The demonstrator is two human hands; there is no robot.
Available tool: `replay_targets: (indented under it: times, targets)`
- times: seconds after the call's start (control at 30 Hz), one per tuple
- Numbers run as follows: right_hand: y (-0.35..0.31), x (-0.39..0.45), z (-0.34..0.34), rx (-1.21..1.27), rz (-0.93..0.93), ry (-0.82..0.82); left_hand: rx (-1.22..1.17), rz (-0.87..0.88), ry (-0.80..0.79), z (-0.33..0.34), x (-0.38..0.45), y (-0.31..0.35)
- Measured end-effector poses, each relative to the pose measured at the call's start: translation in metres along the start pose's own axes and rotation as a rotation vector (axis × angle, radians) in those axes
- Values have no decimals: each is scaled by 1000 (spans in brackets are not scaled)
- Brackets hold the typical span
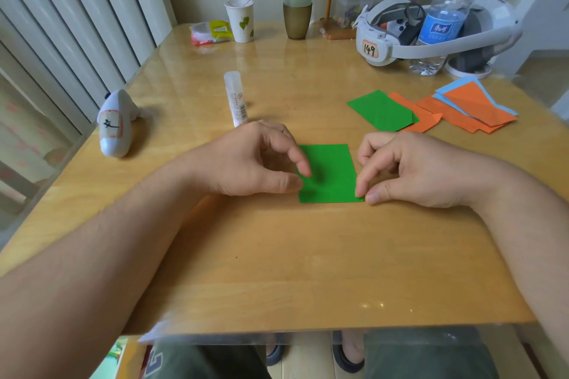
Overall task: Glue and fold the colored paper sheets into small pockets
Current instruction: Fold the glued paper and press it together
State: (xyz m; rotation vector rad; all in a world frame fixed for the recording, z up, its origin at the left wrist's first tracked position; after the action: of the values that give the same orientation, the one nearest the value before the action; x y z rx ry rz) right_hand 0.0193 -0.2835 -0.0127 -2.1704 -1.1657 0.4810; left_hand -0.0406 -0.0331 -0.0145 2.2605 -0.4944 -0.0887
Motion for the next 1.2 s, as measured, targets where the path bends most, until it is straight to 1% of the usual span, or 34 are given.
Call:
replay_targets:
  times: [0.37,0.47,0.57,0.87,1.03,1.2]
  targets:
    - [3,6,10,-60,-46,38,-30,-40,-21,2,1,0]
    - [6,7,8,52,-65,66,-59,-55,-19,1,0,-1]
    - [8,3,3,126,-25,24,-61,-66,-22,2,0,-2]
    - [1,2,6,-22,-1,-14,-33,-94,-33,2,0,0]
    - [-3,4,10,-216,1,-62,-30,-97,-27,3,0,0]
    - [-2,5,13,-237,8,-92,-38,-102,-17,3,0,-1]
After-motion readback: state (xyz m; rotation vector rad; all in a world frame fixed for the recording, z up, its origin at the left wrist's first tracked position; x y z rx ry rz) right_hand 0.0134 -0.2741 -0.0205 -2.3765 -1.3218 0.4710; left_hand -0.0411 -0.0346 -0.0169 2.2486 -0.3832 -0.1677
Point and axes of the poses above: each hand's wrist, its own x-axis towards the middle knuckle, its own z-axis out of the palm, y = z × x, the point moved 3 cm from there along x, towards the middle knuckle, and after that the axes turned 4 degrees about -z, right-handed, at the moved point
